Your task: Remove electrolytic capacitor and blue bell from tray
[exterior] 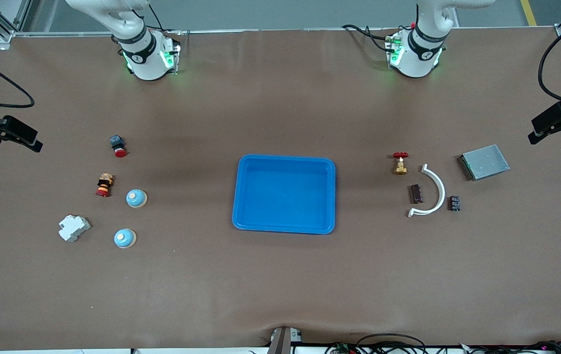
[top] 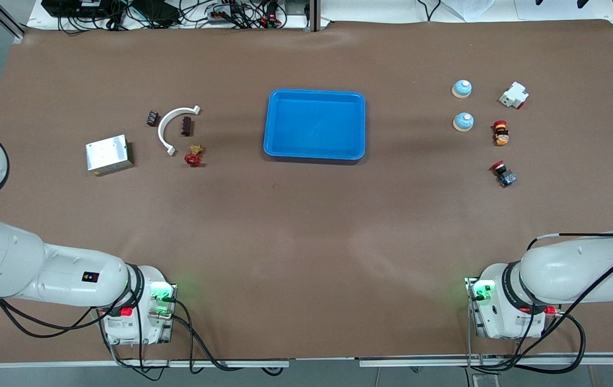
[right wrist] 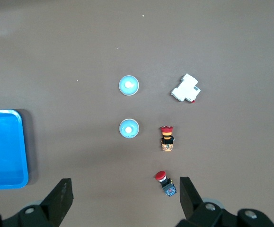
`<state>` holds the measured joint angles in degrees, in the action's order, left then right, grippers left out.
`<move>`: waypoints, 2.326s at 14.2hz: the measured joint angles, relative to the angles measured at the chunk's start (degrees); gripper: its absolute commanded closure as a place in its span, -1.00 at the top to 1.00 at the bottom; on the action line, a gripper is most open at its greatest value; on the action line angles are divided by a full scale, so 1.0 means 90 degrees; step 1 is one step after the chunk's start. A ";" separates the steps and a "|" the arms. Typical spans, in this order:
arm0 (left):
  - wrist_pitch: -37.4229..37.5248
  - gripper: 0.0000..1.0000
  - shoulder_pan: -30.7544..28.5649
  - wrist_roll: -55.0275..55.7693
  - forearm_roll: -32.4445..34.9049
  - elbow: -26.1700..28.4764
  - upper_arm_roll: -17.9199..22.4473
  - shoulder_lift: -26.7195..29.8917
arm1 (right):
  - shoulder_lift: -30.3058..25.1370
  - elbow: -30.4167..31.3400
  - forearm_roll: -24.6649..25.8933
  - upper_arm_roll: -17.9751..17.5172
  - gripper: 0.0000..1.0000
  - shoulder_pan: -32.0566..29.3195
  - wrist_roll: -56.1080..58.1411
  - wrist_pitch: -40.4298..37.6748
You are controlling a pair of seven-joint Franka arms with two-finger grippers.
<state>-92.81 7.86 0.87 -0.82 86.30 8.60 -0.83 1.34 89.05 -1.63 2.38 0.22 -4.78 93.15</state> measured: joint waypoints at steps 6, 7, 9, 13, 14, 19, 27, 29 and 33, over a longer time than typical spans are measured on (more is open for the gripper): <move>-0.0511 1.00 0.0014 0.0037 0.0000 0.0337 -0.0169 0.0041 | 0.0000 0.0010 -0.0005 0.0000 1.00 0.0000 0.0000 0.0000; -0.0546 1.00 0.0014 0.0037 0.0000 0.0389 -0.0185 0.0042 | 0.0000 0.0010 -0.0006 0.0000 1.00 0.0000 0.0005 0.0000; -0.0555 1.00 0.0019 0.0037 0.0000 0.0406 -0.0190 0.0044 | 0.0000 0.0010 -0.0006 -0.0001 1.00 0.0000 0.0142 0.0000; -0.0557 1.00 0.0072 0.0037 0.0000 0.0406 -0.0236 0.0050 | 0.0000 0.0010 -0.0006 0.0000 1.00 0.0000 0.0307 0.0000; -0.0558 1.00 0.0076 0.0037 0.0000 0.0409 -0.0259 0.0051 | 0.0000 0.0012 -0.0007 0.0000 1.00 0.0000 0.0318 -0.0001; -0.0558 1.00 0.0077 0.0045 0.0000 0.0420 -0.0269 0.0050 | 0.0000 0.0025 -0.0008 0.0000 1.00 0.0000 0.0334 -0.0001; -0.0599 1.00 0.0080 0.0045 0.0000 0.0428 -0.0269 0.0048 | 0.0000 0.0033 -0.0008 0.0021 1.00 0.0000 0.0337 0.0053; -0.0599 1.00 0.0080 0.0045 0.0000 0.0438 -0.0269 0.0036 | 0.0000 0.0034 -0.0008 0.0024 1.00 0.0000 0.0337 0.0064; -0.0599 1.00 0.0080 0.0045 0.0000 0.0446 -0.0269 0.0026 | 0.0000 0.0034 -0.0031 0.0024 1.00 0.0000 0.0337 0.0133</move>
<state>-98.20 8.58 1.27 -0.82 90.31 6.18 -0.59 1.34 89.36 -1.90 2.59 0.22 -1.75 94.35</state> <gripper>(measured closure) 0.000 0.000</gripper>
